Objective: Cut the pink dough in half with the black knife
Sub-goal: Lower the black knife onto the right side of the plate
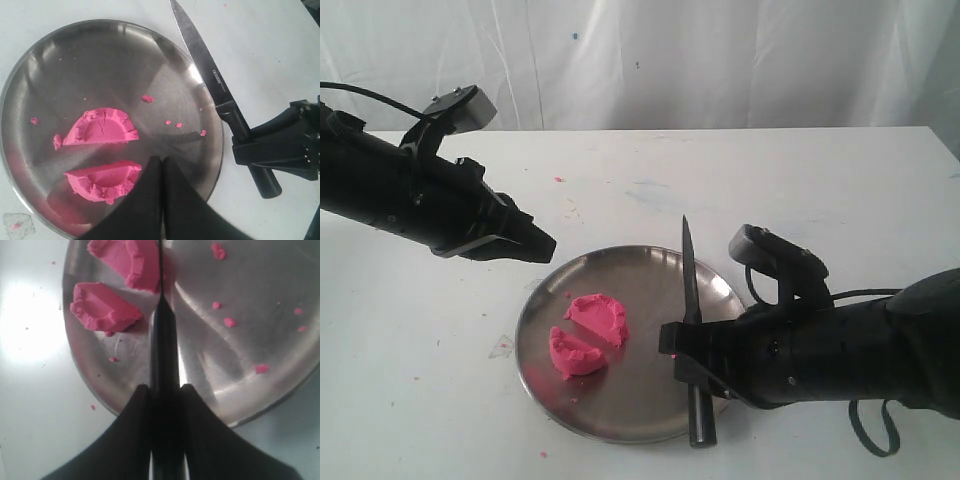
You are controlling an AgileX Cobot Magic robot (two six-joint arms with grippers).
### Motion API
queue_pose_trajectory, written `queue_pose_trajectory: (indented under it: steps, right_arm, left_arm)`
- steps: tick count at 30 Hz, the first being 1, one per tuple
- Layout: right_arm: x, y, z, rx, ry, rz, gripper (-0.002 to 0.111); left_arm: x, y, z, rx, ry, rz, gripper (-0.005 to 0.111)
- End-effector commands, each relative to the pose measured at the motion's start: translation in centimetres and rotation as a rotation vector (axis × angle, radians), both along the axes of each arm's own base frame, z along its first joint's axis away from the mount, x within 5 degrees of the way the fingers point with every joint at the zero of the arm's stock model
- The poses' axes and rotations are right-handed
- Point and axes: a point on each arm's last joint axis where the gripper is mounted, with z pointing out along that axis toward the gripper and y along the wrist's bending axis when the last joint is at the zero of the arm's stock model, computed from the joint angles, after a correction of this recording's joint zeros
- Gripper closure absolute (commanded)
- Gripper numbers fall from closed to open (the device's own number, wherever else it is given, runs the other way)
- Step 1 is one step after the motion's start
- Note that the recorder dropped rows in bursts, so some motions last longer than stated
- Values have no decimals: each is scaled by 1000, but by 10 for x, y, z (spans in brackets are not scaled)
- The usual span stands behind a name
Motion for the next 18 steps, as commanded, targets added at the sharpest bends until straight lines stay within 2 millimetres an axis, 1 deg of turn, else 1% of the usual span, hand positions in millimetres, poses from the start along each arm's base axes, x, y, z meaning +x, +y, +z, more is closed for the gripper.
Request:
queue_pose_trajectory:
  steps: [1, 5, 13, 16, 18]
  right_arm:
    - [5, -8, -1, -45, -3, -29, 108]
    - [6, -9, -1, -56, -13, -33, 108]
    - [16, -4, 8, -35, -48, -49, 108]
    - [23, 1, 0, -33, -10, -64, 108]
    - [28, 6, -10, -51, 17, -42, 108]
  left_arm:
    - [-4, -2, 2, -16, 7, -11, 107]
    - [-4, -2, 2, -16, 7, -11, 107]
    - [-4, -2, 2, -16, 7, -11, 107]
    - [-4, -2, 2, -16, 7, -11, 107]
    - [-4, -2, 2, -16, 7, -11, 107]
